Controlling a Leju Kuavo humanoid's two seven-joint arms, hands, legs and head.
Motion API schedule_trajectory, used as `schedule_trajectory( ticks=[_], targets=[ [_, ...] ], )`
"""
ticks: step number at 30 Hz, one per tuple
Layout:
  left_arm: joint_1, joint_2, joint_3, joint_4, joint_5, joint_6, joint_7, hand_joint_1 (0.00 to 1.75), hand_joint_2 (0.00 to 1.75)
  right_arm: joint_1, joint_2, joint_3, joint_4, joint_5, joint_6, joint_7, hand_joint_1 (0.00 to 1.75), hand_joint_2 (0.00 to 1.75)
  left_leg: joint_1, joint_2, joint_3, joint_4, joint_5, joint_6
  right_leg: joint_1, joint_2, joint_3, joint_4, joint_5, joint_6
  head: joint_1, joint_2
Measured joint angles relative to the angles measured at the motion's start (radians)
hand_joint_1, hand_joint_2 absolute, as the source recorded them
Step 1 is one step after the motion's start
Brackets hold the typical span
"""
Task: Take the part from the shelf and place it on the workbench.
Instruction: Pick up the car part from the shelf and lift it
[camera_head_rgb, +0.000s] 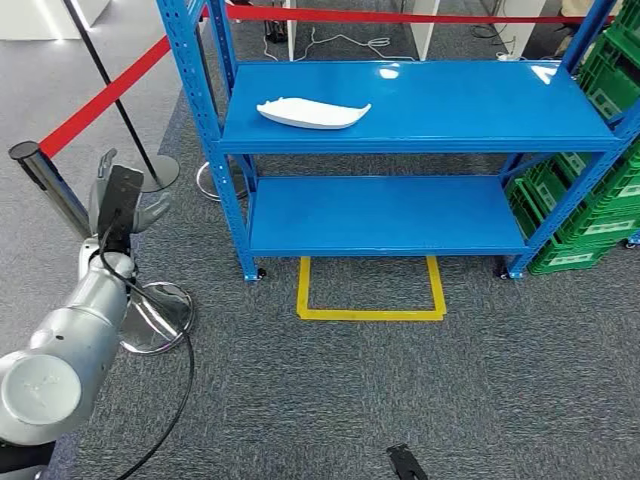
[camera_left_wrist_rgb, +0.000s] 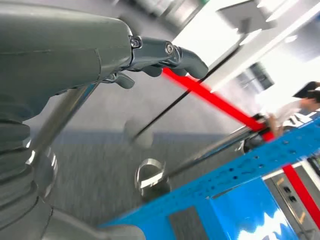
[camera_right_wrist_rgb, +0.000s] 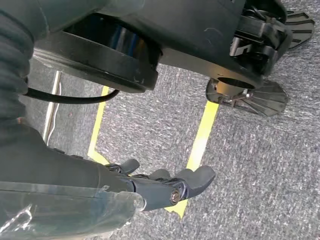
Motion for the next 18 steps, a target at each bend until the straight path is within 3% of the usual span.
schedule_trajectory(
  ticks=[7, 12, 18],
  targets=[
    [-0.015, -0.008, -0.139, -0.005, -0.054, 0.043, 0.029, 0.0, 1.75, -0.005, 0.001, 0.0, 0.0, 0.011, 0.001, 0.003, 0.0, 1.75, 0.0, 0.0, 0.0, 0.0, 0.0, 0.0, 0.0, 0.0, 0.0, 0.0, 0.0, 0.0, 0.0, 0.0],
    [-0.015, -0.033, -0.314, -0.006, -0.145, 0.069, 0.096, 0.0, 1.75, -0.009, 0.001, -0.002, 0.0, 0.029, 0.008, 0.007, 0.0, 1.75, 0.0, 0.0, -0.001, 0.0, 0.001, 0.001, 0.0, -0.001, 0.0, 0.0, 0.0, 0.0, 0.0, 0.0],
    [-0.02, -0.062, -0.521, -0.005, -0.313, 0.043, 0.25, 0.0, 1.75, -0.013, 0.001, -0.002, 0.0, 0.046, 0.012, 0.008, 0.0, 1.75, 0.0, 0.0, -0.002, 0.0, 0.001, 0.001, 0.0, 0.0, -0.001, 0.0, 0.001, 0.0, 0.0, 0.0]
  ],
)
